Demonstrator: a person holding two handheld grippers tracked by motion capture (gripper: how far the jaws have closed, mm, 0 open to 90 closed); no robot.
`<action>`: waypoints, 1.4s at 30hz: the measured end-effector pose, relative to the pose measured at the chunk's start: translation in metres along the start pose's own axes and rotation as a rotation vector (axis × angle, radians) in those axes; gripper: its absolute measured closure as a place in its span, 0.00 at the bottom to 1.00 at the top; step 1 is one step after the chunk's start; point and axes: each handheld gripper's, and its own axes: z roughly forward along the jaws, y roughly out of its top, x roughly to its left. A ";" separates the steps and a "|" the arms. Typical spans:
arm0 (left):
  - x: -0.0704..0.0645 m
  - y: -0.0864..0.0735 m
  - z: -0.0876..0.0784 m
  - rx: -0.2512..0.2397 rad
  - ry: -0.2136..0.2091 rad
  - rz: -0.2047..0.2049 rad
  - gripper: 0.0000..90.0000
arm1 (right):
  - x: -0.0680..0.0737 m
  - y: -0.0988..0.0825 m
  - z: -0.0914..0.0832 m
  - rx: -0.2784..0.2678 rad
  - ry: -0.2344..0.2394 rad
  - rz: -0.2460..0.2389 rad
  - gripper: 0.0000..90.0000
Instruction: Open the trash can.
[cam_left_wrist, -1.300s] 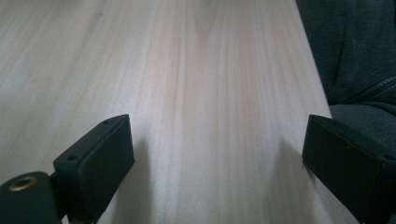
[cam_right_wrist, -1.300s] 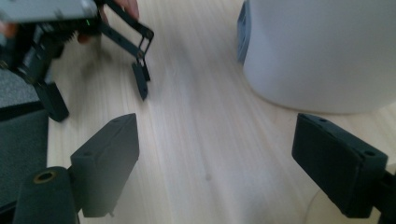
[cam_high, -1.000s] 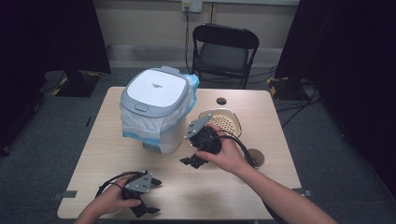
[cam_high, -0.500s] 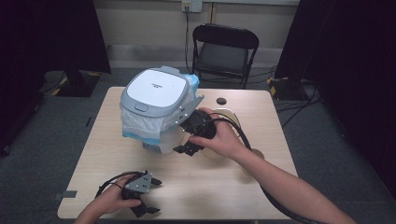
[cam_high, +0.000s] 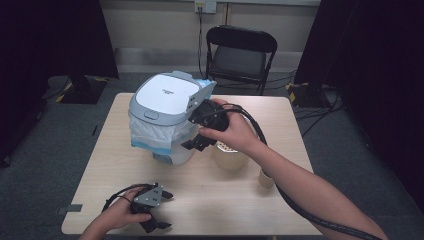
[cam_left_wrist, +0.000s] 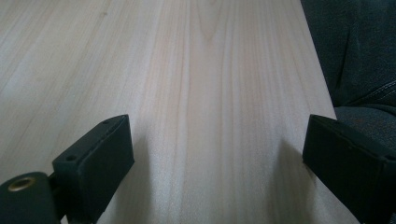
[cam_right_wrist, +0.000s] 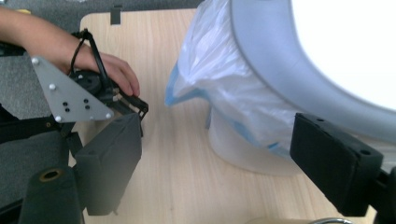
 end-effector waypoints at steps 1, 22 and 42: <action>0.000 0.000 0.000 0.000 0.000 0.000 0.09 | -0.001 0.002 -0.001 -0.001 0.002 0.004 0.18; 0.000 0.000 0.000 -0.001 0.001 0.000 0.09 | -0.012 0.038 0.004 -0.004 0.015 -0.018 0.18; 0.000 0.000 0.000 -0.001 -0.007 -0.001 0.08 | -0.007 0.077 0.054 -0.031 0.072 -0.062 0.18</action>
